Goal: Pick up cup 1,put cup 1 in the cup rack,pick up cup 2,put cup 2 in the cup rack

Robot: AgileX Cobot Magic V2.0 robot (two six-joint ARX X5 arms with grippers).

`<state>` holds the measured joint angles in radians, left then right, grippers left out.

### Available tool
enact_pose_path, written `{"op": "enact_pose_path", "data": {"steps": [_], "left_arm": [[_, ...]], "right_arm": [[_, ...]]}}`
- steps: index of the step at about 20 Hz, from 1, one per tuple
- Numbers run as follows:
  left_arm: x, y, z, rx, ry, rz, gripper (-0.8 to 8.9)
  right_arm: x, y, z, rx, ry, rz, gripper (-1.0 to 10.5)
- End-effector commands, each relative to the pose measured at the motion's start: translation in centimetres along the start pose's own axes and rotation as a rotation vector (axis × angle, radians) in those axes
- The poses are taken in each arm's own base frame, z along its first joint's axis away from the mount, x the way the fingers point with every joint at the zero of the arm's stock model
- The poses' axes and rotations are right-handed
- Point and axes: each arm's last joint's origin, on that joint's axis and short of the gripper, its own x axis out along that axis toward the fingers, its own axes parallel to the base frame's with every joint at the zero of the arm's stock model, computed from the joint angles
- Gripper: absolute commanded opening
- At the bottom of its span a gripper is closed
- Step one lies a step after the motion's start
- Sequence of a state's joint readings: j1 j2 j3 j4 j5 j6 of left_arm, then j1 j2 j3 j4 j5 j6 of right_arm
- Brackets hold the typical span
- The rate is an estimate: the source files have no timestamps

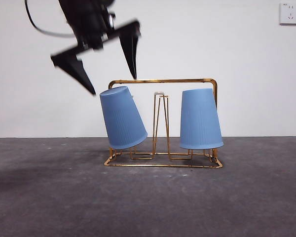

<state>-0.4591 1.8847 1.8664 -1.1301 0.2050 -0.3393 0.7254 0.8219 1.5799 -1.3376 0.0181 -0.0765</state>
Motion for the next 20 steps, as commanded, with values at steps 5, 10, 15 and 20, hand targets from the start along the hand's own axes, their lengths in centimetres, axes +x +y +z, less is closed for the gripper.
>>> {"op": "enact_pose_path", "data": {"steps": [5, 10, 15, 20], "left_arm": [[-7.8, -0.7, -3.3, 0.144, -0.071, -0.027, 4.71], [-15.7, -1.3, -8.2, 0.259, -0.208, -0.077, 4.71], [-22.3, -1.4, -13.7, 0.357, -0.395, -0.145, 4.4], [-25.7, -0.8, -17.4, 0.42, -0.512, -0.182, 0.05]], "right_arm": [[0.2, 0.0, -0.1, -0.003, 0.004, 0.003, 2.8], [0.2, 0.0, -0.2, -0.003, 0.022, 0.004, 2.8], [0.4, 0.0, -0.3, 0.004, 0.049, 0.006, 2.8], [0.4, 0.0, -0.3, 0.031, 0.05, 0.006, 2.4]]}}
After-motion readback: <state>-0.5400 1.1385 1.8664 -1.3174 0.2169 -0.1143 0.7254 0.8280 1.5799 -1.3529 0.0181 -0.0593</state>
